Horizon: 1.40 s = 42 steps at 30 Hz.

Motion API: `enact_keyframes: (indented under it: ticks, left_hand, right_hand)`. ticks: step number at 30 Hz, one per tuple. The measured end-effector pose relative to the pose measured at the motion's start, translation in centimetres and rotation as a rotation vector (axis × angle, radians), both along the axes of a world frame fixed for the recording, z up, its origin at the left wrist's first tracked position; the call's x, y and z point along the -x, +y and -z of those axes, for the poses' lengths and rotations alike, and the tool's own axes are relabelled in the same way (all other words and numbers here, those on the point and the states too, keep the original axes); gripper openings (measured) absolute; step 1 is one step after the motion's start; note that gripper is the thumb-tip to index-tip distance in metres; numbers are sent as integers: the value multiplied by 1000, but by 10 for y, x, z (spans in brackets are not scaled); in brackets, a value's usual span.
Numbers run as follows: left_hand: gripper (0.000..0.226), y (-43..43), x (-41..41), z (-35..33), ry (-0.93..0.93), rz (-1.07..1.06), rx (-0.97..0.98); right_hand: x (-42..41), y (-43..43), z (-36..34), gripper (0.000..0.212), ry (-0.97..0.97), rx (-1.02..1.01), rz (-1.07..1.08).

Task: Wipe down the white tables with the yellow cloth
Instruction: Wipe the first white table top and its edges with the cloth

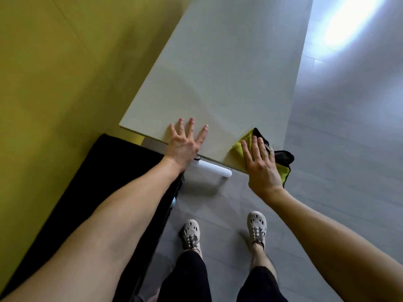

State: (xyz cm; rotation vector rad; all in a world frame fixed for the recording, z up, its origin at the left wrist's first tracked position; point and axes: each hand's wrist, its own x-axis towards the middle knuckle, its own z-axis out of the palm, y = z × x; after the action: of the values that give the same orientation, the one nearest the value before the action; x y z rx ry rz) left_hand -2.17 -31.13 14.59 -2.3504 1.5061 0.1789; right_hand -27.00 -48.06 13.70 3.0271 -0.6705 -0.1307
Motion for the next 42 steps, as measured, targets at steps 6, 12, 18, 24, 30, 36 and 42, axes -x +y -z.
enact_keyframes:
  ticks: [6, 12, 18, 24, 30, 36, 42]
  left_hand:
    - [80, 32, 16, -13, -17, 22, -35]
    - [87, 36, 22, -28, -45, -12, -65]
    - [125, 24, 25, -57, 99, -137, -90]
    - [127, -33, 21, -80, 202, -149, -108]
    - [164, -103, 20, -89, 280, -175, -257]
    - [169, -108, 21, -81, 292, -198, -289]
    - [167, -106, 19, -82, 290, -178, -277]
  right_hand:
    - [14, 32, -8, 112, -7, -50, 9]
    - [29, 29, -21, 106, 18, -203, -24]
    - [54, 22, -14, 62, -225, -342, 394]
    - [6, -19, -20, 57, -602, -797, 893]
    - [24, 38, -20, 63, -591, -793, 831]
    - [-18, -54, -21, 62, -648, -892, 919]
    - [-38, -73, -29, 66, -731, -886, 949]
